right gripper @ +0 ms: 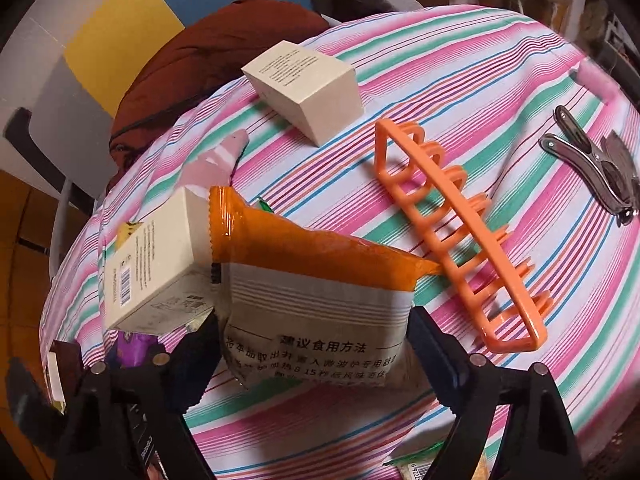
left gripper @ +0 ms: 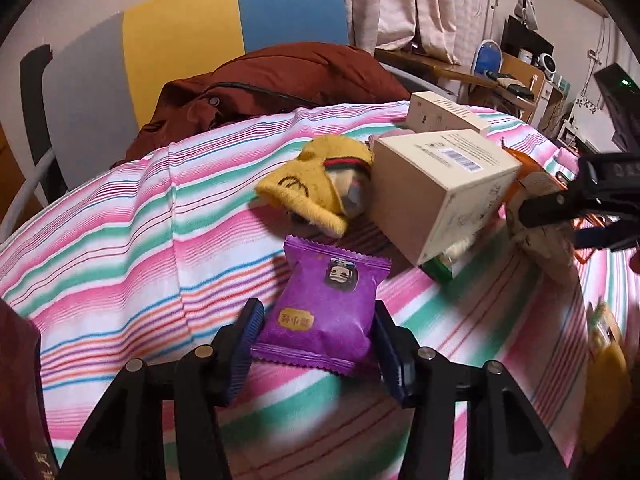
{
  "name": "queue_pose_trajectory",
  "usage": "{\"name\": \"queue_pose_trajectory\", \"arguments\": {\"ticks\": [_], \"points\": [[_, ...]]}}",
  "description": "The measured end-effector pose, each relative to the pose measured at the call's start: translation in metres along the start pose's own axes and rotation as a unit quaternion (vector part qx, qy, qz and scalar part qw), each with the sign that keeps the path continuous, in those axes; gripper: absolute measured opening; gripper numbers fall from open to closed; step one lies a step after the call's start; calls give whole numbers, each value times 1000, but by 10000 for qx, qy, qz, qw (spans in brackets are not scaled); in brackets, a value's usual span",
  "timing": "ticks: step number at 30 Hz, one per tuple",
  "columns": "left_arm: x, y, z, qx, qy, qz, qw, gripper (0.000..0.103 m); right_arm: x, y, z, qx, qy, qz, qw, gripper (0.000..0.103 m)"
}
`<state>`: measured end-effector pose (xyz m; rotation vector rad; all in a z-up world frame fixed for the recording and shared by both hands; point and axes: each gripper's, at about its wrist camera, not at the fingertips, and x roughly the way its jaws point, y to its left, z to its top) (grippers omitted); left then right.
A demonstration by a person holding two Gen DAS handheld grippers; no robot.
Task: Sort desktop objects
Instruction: 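Grasp a purple packet with the left tool while the right grasps the orange-topped snack bag, then carry the purple packet and snack bag over the gold tray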
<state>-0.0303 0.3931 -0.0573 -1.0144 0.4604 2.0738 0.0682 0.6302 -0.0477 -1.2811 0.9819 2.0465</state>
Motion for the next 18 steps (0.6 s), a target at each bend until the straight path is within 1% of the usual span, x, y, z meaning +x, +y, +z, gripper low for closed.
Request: {"name": "queue_pose_trajectory", "arguments": {"ticks": [5,8,10,12,16,18], "points": [[-19,9,-22,-154,-166,-96,9997,54,-9,-5,-8,46,2,127,9999,83],[-30,15,-35,-238,-252,-162,9993,54,-11,-8,-11,124,36,340,9993,82],[-37,19,-44,-299,-282,-55,9991,54,-12,-9,-12,206,49,480,9986,82],[-43,24,-51,-378,-346,-57,9987,54,-13,-11,-13,299,53,629,9976,81],[-54,35,-64,-638,-397,-113,9971,54,-17,-14,-17,478,39,965,9942,81],[-58,37,-69,-704,-411,-79,9966,54,-21,-11,-20,435,-7,1008,9940,81]]}}
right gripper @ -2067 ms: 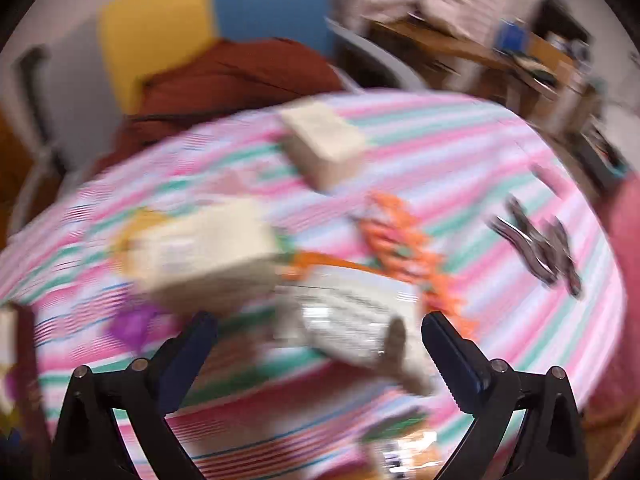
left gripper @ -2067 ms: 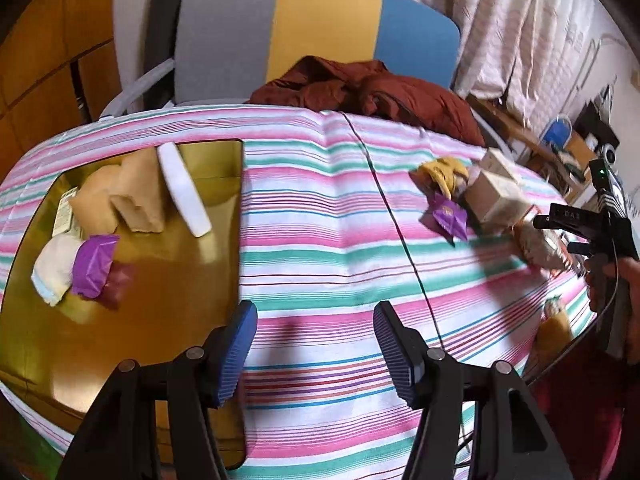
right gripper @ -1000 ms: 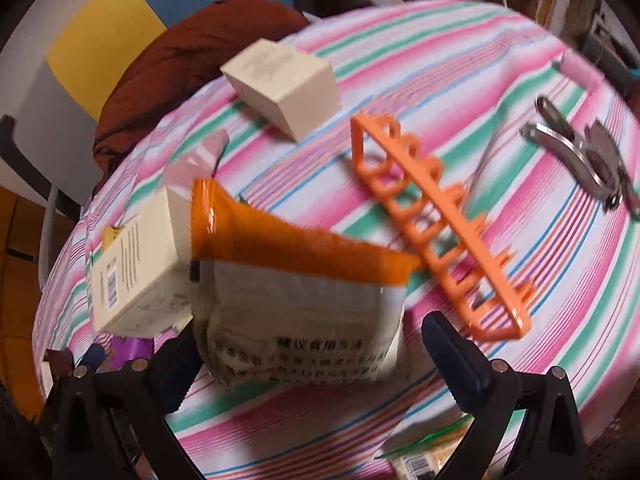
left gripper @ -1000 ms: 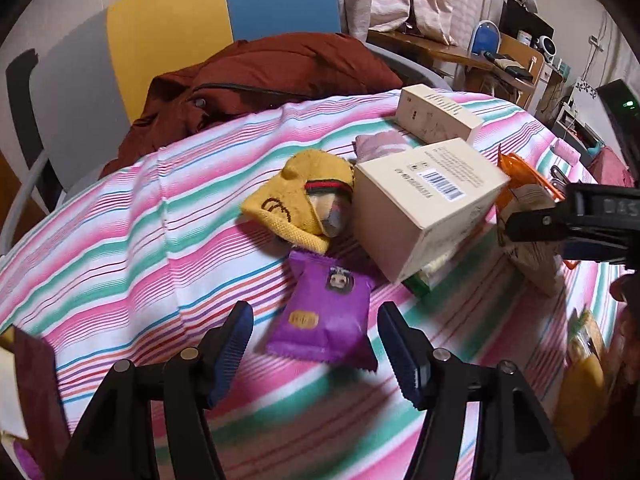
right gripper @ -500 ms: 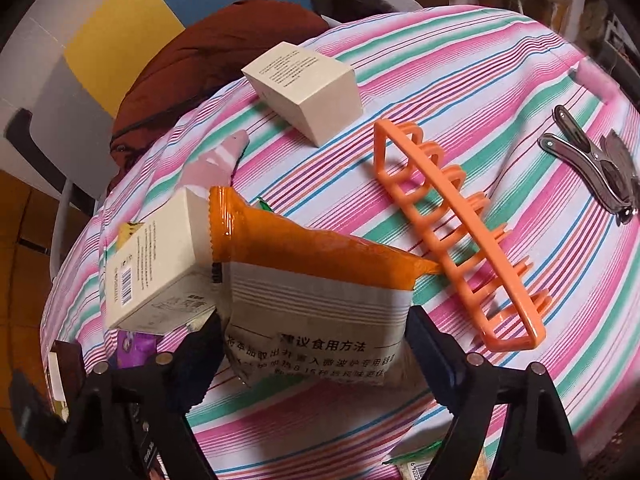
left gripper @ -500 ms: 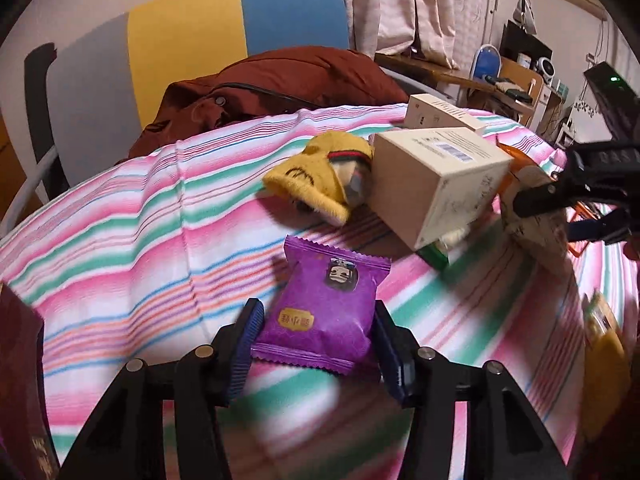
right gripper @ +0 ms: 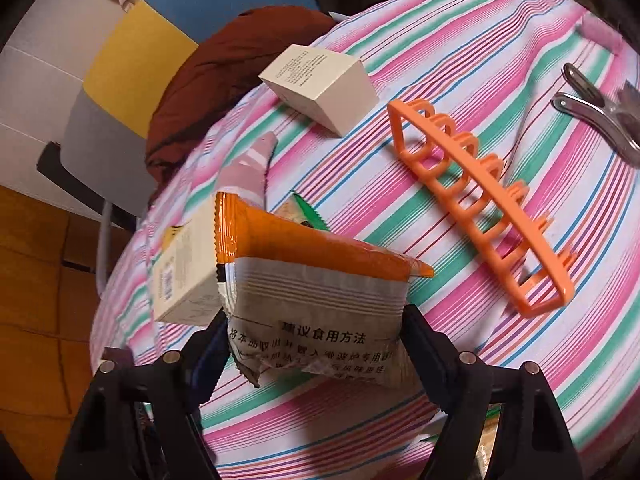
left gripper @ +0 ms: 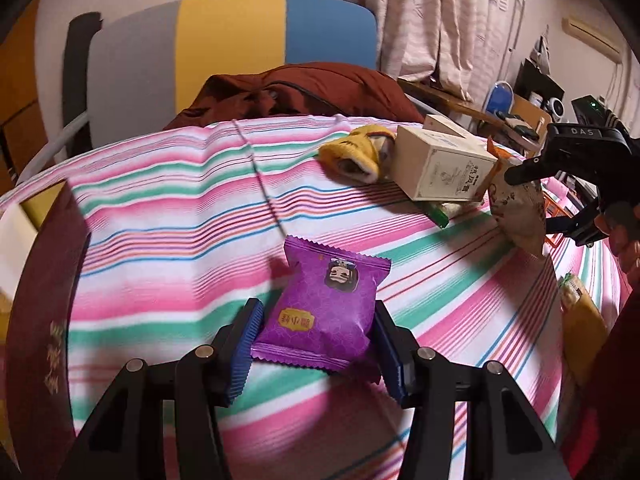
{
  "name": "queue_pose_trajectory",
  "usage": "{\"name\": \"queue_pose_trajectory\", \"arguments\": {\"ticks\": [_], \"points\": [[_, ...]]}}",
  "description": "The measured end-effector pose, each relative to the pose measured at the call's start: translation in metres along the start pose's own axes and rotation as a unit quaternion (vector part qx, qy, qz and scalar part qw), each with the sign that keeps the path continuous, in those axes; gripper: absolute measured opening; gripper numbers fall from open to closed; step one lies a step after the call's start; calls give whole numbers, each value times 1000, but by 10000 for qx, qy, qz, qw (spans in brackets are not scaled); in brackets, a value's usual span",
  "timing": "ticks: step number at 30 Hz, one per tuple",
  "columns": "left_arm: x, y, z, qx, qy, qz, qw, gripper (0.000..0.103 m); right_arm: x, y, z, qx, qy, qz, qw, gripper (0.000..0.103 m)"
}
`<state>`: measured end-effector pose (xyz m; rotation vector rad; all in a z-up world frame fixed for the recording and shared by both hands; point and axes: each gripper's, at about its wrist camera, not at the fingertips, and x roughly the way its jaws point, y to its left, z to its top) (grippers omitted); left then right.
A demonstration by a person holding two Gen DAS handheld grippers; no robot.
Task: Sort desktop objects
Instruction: 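Carry the purple packet and snack bag over the gold tray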
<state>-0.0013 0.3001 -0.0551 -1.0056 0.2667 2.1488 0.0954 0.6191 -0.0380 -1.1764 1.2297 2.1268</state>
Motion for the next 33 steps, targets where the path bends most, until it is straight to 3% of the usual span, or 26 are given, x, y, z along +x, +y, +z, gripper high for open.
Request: {"name": "queue_pose_trajectory", "arguments": {"ticks": [5,10,20,25,33], "points": [[-9,4,-11,-93,-21,25,10000,54,-11,12,-7,-273,-131,157,9994,77],[-19,17,-21,-399,-47,-198,9990,54,-4,15,-27,34,365,718,9967,77],[-46,28,-44,-850,20,-526,9950,54,8,59,-87,-264,1029,1278,9861,77],[-75,28,-53,-755,-103,-672,9948,54,17,85,-116,-493,1276,1489,9793,77],[-128,52,-55,-1011,-464,-762,9909,53,24,132,-146,-709,1647,2013,9630,77]]}}
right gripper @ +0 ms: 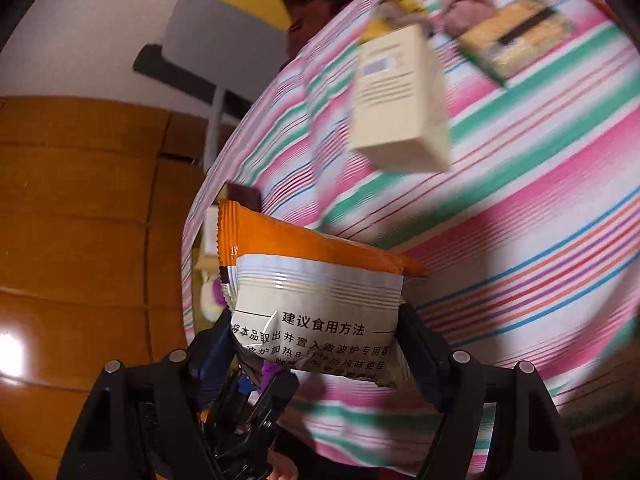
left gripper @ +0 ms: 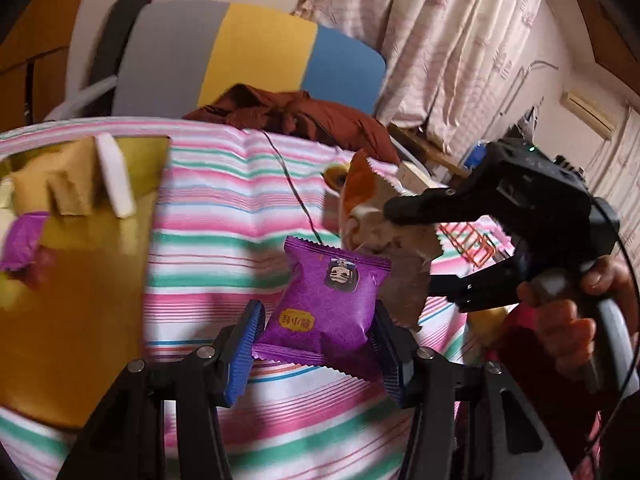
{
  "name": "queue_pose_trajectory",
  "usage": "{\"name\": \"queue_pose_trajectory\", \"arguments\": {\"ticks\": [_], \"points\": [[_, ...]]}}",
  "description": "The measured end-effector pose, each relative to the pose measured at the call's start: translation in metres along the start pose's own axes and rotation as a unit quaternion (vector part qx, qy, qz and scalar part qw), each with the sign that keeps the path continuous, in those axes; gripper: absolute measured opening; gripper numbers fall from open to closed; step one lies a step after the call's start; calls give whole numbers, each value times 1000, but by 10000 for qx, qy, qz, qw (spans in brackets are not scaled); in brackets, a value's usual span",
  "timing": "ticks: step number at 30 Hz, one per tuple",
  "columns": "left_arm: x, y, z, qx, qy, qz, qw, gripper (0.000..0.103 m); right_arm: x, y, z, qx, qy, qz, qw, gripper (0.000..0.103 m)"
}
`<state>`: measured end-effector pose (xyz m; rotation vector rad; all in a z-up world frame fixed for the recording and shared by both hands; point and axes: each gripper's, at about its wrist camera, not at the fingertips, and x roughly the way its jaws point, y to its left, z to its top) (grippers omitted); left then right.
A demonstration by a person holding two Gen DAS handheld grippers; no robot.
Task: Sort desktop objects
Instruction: 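Carry the purple packet and snack bag over the gold tray, then open both tools to drop the packet and snack bag into the tray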
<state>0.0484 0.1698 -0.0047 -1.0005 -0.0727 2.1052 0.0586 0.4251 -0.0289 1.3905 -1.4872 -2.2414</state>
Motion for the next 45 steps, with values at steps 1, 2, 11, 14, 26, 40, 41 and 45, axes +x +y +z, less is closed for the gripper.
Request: {"name": "queue_pose_trajectory", "arguments": {"ticks": [1,2,11,14,26,40,41,45], "points": [[-6,4,1,-35,-62,-18,10000,53,3,6,-1,-43,32,50,10000,77],[-14,8,3,-96,-110,-69,9999,53,6,12,-1,-97,59,89,9999,77],[-67,82,12,-874,-467,460,9940,53,54,97,-12,-947,427,261,9943,77],[-75,110,12,-1091,-396,775,9902,54,78,125,-17,-1250,635,193,9899,77],[-66,207,7,-1640,624,1713,9695,54,176,201,-41,-3023,966,-1347,9387,76],[-82,250,30,-2097,178,2686,9400,60,181,229,-47,-3606,308,-1259,9237,85],[-86,248,27,-2181,77,2685,9382,60,172,225,-47,-3529,249,-1234,9271,87],[-97,241,27,-2292,-81,2748,9338,61,153,218,-42,-3275,84,-1123,9381,89]]}}
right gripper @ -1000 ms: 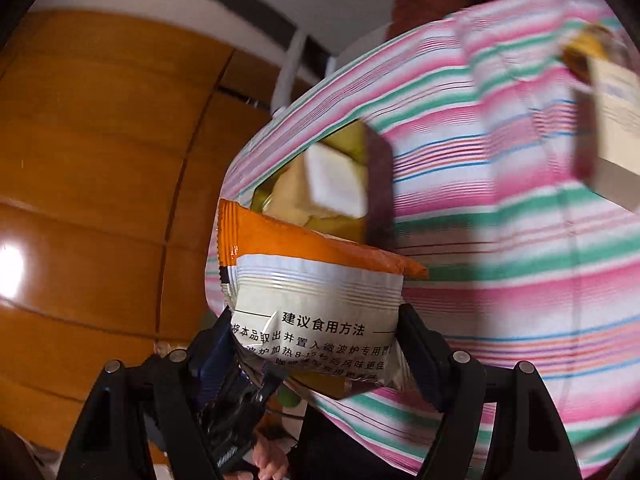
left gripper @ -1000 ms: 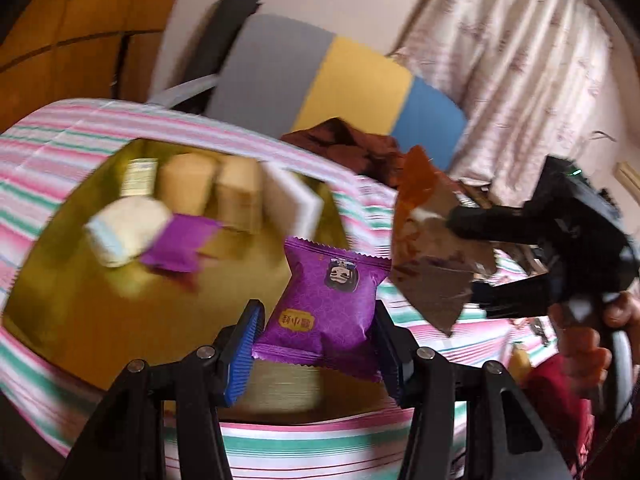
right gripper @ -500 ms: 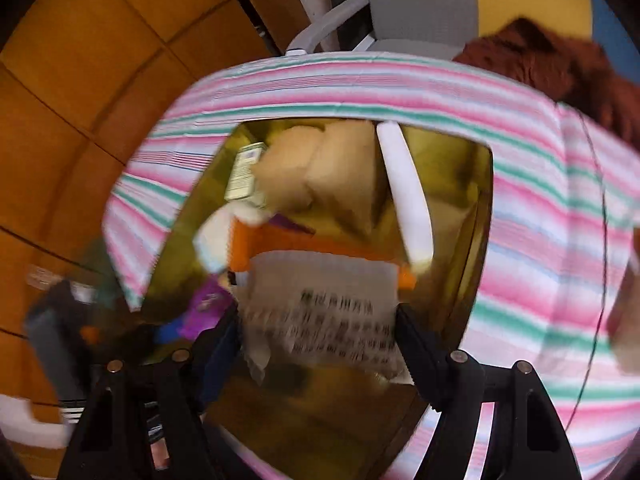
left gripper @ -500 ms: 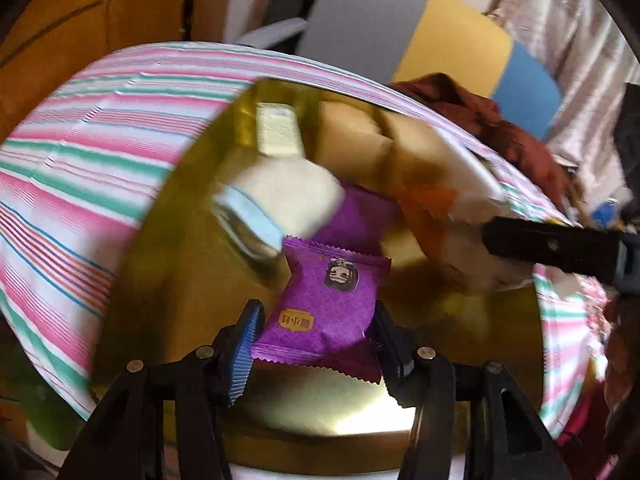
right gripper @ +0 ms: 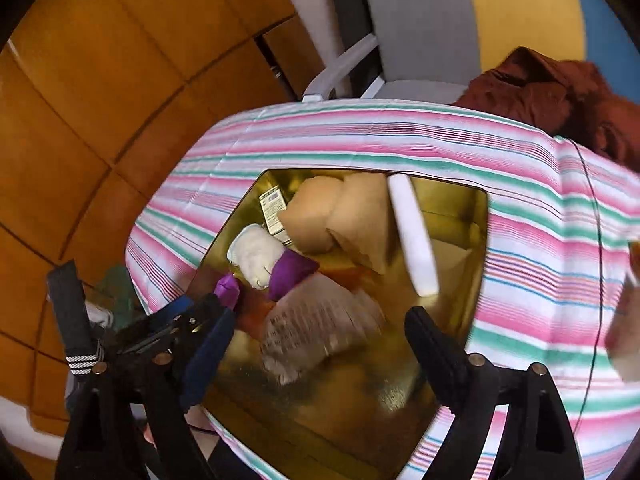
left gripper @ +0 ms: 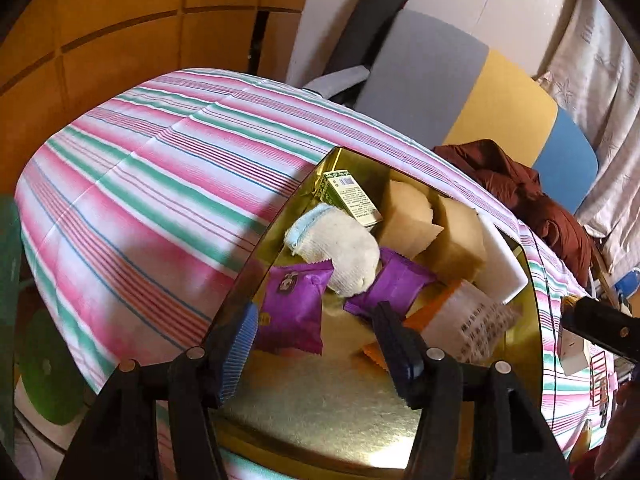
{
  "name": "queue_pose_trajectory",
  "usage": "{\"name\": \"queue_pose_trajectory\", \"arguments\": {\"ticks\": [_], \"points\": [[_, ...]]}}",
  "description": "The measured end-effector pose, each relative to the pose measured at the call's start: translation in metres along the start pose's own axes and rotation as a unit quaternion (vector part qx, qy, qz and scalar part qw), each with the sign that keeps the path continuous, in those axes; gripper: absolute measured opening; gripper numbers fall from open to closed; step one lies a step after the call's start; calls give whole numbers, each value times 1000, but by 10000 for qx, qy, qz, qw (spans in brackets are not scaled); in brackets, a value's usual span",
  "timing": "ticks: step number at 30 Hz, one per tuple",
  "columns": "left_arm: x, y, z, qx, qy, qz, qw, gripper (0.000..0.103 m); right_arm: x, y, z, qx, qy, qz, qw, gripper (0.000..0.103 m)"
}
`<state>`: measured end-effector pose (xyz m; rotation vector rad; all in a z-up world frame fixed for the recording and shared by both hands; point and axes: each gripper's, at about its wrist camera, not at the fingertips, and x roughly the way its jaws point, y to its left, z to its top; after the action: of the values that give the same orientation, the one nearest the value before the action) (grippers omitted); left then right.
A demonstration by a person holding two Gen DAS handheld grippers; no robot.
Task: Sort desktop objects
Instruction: 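Open both tools to drop the packet and snack bag into the tray, then move both tools back over the remaining items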
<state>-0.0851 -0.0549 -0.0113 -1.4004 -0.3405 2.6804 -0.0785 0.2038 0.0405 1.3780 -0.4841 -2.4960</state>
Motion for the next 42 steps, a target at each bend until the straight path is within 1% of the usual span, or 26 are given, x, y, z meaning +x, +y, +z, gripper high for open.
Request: {"name": "queue_pose_trajectory", "arguments": {"ticks": [2,5,10,13,15,18,21,25,30,35,36,38,42], "points": [[-2,-1,-3,-77,13,-3,10000,61,-10,-7,-4,98,-85,-9,9999,93],[-6,-3,-9,-186,73,-56,9998,61,-25,-17,-13,162,-176,-48,9997,94],[-15,-7,-20,-383,17,-296,9988,61,-37,-39,-24,375,-208,-160,9990,96],[-20,-16,-24,-375,1,-377,9986,61,-43,-56,-32,485,-201,-265,9983,97],[-25,-25,-28,-270,-17,-413,9988,61,-45,-67,-37,567,-186,-340,9976,97],[-30,-46,-36,-37,-53,-480,9988,61,-54,-91,-47,791,-154,-489,9955,97],[-31,-67,-40,232,7,-571,9981,61,-64,-116,-57,961,-117,-628,9933,97],[-36,-104,-50,689,-13,-761,9947,61,-81,-149,-71,1196,-134,-866,9889,97],[-40,-152,-61,1305,-9,-1013,9863,61,-106,-196,-88,1686,-177,-1105,9793,97],[-40,-198,-74,1754,77,-1287,9760,61,-130,-250,-104,2383,-179,-1358,9615,100],[-39,-208,-76,1847,103,-1371,9731,61,-134,-261,-106,2493,-152,-1479,9569,100],[-37,-224,-80,2009,189,-1459,9685,61,-141,-279,-106,2605,-72,-1686,9506,100],[-28,-262,-88,2390,360,-1437,9597,61,-154,-311,-95,2841,-106,-1958,9385,100]]}}
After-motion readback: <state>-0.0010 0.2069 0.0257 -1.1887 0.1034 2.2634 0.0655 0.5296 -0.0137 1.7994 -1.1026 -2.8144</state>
